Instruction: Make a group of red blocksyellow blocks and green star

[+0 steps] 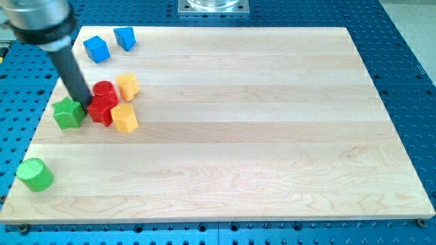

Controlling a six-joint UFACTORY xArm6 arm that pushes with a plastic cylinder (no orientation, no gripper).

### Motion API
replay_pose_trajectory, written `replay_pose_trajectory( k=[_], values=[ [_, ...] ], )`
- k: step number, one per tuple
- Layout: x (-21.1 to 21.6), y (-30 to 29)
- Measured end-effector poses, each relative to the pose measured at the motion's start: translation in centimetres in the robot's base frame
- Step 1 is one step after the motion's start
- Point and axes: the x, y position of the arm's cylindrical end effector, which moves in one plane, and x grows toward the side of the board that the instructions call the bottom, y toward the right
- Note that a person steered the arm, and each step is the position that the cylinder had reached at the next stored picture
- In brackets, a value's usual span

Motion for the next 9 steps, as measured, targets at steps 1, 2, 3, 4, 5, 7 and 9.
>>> replay_pose_trajectory(
  k=[1,2,3,4,5,7,9],
  values=[
    [-3.0,-3.0],
    [-2.3,-4.6],
    [-1.3,-4.7],
    [-1.3,-4.7],
    [3.3,-7.6],
    [6.7,0.0],
    [8.0,2.0]
  ],
)
